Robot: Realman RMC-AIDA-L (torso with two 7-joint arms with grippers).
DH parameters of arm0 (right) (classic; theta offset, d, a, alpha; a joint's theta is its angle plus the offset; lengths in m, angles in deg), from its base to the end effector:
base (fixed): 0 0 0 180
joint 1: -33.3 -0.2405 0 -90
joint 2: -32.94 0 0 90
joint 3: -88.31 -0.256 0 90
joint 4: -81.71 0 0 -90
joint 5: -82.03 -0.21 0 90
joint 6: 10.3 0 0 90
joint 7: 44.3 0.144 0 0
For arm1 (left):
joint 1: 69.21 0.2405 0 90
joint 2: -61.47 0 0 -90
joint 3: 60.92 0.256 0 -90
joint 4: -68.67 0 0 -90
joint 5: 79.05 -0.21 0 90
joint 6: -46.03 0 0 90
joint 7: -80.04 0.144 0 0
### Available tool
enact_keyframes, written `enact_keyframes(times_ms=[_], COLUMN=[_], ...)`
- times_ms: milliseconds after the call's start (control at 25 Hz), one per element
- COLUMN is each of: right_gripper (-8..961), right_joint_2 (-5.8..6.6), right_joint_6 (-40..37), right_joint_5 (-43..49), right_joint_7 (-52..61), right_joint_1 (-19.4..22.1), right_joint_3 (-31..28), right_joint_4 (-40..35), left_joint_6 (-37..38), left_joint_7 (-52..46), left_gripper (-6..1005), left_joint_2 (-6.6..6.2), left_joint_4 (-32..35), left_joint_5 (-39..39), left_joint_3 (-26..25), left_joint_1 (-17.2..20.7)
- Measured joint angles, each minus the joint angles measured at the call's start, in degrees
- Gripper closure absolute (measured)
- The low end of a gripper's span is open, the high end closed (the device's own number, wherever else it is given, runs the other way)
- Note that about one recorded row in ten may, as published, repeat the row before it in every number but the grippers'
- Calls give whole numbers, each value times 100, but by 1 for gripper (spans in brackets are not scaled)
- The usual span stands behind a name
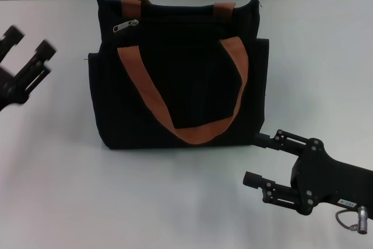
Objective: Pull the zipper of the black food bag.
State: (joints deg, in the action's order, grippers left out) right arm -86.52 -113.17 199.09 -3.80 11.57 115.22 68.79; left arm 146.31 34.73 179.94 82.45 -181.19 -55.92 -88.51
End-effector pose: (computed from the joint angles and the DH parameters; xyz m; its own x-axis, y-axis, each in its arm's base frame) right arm 0.2864 0.2232 -0.0444 0.6671 -0.1034 -0.7377 -0.3105 -0.9388 -0.1492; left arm -0.3220 0.2604 0.0322 0.4853 -0.0922 0.8695 0.6719 -0.5970 -0.4383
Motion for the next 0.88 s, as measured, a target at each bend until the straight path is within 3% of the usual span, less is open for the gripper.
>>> enact_keyframes(times_ms=[160, 480, 880], right_gripper=[255, 256, 257], right_joint_2=[1, -3, -16], right_joint_6=[13, 24, 77], right_joint_5=[0, 0, 1], right_joint_7=[-2, -5, -14], right_joint_1=[-29, -23, -188], right_joint_3=[17, 6, 14], right_joint_4=[47, 62, 119], left_joint_6=[-577, -912, -1338], left_joint_7=[-17, -125, -74], left_gripper=[271, 284, 300], left_joint_2=[5, 23, 43], left_joint_4=[19, 705, 721], left_joint_5=[-38, -45, 66], left_joint_3=[200, 1771, 1838], left_joint_1=[-423, -811, -987])
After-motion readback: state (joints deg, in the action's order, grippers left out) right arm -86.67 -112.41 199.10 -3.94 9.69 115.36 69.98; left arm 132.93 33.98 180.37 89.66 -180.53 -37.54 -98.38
